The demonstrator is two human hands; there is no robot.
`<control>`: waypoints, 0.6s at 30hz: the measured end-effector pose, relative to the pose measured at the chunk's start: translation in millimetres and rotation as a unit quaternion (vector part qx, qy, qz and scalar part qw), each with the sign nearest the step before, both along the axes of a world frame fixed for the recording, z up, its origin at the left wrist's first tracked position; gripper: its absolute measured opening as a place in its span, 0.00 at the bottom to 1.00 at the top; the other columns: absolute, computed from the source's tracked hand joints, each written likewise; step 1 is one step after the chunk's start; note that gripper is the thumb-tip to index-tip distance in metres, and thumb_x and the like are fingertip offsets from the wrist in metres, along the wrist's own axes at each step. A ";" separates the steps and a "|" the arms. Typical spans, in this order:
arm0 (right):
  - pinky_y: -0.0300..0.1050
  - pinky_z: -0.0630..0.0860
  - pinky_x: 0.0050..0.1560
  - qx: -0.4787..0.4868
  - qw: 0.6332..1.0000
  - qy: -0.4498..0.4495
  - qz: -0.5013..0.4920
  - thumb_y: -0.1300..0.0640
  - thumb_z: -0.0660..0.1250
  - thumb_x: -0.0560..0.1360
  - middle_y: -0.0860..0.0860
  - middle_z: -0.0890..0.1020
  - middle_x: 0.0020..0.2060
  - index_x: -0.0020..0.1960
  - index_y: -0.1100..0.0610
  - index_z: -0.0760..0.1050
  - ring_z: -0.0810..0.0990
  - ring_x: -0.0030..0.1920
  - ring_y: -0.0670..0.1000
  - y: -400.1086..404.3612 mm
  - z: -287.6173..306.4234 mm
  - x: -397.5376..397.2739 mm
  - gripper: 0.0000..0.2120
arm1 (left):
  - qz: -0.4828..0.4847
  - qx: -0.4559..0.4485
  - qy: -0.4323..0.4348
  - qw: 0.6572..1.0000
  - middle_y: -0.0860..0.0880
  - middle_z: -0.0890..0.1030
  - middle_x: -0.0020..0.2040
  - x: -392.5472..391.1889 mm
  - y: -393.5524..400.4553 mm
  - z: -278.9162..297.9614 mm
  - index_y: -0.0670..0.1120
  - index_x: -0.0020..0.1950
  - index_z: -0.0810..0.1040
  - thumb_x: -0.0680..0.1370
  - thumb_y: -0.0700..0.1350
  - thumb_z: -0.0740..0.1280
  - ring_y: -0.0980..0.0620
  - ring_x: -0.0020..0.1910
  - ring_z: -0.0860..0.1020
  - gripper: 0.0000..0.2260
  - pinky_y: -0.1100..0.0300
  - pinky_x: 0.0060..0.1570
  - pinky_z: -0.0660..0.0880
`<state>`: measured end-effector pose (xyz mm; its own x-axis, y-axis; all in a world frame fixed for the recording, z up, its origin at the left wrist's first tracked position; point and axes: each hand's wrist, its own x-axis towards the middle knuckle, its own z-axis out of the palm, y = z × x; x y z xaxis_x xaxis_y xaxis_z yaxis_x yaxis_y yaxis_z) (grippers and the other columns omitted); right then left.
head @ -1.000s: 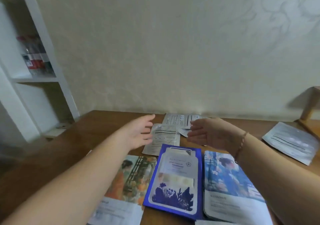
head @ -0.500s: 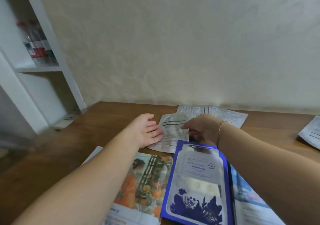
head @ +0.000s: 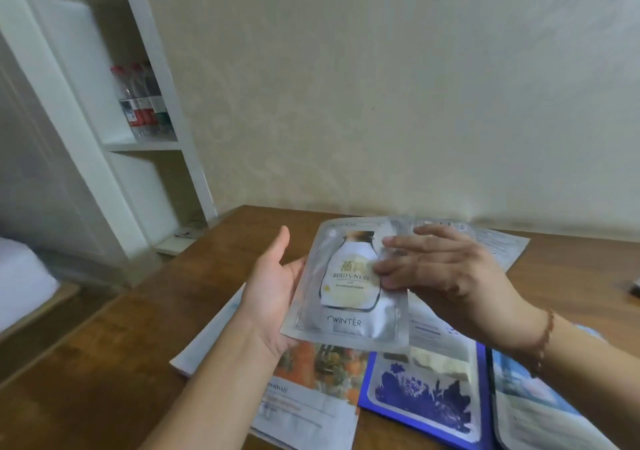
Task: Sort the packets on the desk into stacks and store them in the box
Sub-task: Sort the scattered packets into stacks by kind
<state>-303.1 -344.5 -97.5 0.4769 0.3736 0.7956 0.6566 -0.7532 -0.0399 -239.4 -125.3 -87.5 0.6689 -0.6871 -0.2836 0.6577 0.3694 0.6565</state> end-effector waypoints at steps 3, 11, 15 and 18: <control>0.52 0.71 0.64 -0.062 0.998 -0.009 -0.004 0.61 0.69 0.75 0.44 0.84 0.55 0.46 0.53 0.85 0.76 0.67 0.50 -3.8 -3.7 -45.0 0.07 | -0.026 0.051 -0.056 0.997 0.36 0.79 0.63 -32.2 0.9 -5.0 0.42 0.64 0.80 0.81 0.48 0.61 0.36 0.63 0.76 0.17 0.38 0.67 0.67; 0.47 0.82 0.36 0.528 0.755 0.385 -0.064 0.57 0.73 0.72 0.56 0.86 0.44 0.65 0.48 0.72 0.85 0.40 0.48 1.5 19.8 -156.3 0.23 | 0.004 0.106 -0.209 0.972 0.39 0.83 0.57 -138.2 -28.3 -13.9 0.40 0.61 0.79 0.77 0.40 0.66 0.42 0.57 0.81 0.13 0.46 0.58 0.77; 0.49 0.76 0.33 0.509 0.758 0.388 -0.127 0.67 0.74 0.70 0.63 0.83 0.37 0.67 0.46 0.72 0.76 0.32 0.57 -2.6 14.8 -195.8 0.30 | -0.044 0.141 -0.311 0.939 0.41 0.84 0.54 -184.9 -41.2 -16.1 0.41 0.60 0.79 0.74 0.35 0.70 0.41 0.55 0.82 0.15 0.45 0.56 0.79; 0.45 0.75 0.29 0.476 0.772 0.389 -0.161 0.66 0.75 0.70 0.57 0.85 0.34 0.64 0.43 0.73 0.78 0.28 0.54 -2.6 4.0 -221.1 0.30 | -0.033 0.198 -0.366 0.909 0.47 0.85 0.52 -202.6 -40.3 -24.9 0.51 0.65 0.73 0.70 0.36 0.76 0.46 0.52 0.84 0.26 0.43 0.55 0.79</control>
